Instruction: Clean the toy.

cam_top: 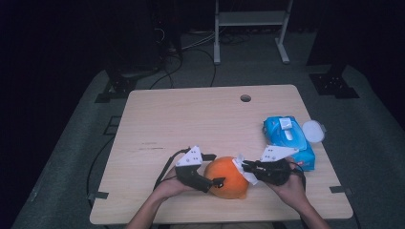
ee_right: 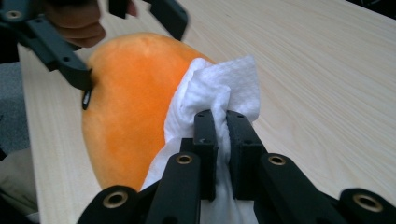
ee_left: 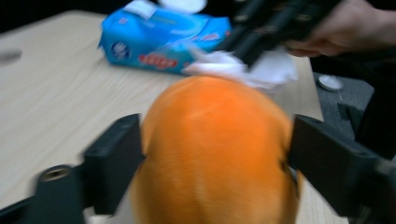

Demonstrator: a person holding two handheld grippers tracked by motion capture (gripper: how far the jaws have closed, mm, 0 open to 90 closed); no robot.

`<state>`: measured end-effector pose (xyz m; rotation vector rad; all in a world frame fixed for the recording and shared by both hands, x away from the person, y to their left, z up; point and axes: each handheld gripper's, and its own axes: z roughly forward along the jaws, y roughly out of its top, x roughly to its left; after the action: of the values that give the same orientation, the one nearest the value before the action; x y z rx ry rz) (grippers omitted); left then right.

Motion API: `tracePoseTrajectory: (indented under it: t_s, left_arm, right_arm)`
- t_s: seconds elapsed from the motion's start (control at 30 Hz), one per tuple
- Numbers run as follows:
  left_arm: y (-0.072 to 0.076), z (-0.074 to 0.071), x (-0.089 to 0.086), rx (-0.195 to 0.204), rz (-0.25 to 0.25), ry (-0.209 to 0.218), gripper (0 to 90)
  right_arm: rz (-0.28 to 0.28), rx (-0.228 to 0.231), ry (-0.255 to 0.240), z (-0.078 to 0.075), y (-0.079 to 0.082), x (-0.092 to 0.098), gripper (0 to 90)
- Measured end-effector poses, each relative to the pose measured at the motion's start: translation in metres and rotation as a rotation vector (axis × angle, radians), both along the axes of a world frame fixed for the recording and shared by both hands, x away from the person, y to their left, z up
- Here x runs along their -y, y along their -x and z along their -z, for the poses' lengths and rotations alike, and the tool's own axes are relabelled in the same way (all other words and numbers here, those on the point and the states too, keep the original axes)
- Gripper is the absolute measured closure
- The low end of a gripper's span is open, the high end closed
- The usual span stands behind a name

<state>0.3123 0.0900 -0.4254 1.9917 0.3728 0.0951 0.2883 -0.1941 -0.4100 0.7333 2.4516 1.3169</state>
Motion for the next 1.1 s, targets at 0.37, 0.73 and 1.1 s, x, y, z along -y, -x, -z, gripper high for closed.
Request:
tracePoseTrajectory:
  t_s: [0.37, 0.73, 1.1]
  left_arm:
    - [0.002, 0.001, 0.001, 0.102, -0.013, 0.051, 43.1]
    - [0.001, 0.016, 0.000, 0.157, 0.015, -0.001, 34.7]
    - [0.002, 0.018, -0.004, 0.155, 0.026, -0.010, 28.3]
  right_arm:
    - [0.000, 0.059, -0.030, -0.016, 0.006, -0.008, 82.1]
    - [0.113, 0.049, 0.012, -0.003, -0.013, 0.007, 82.1]
    - [0.161, 0.059, 0.072, 0.000, -0.016, 0.006, 81.8]
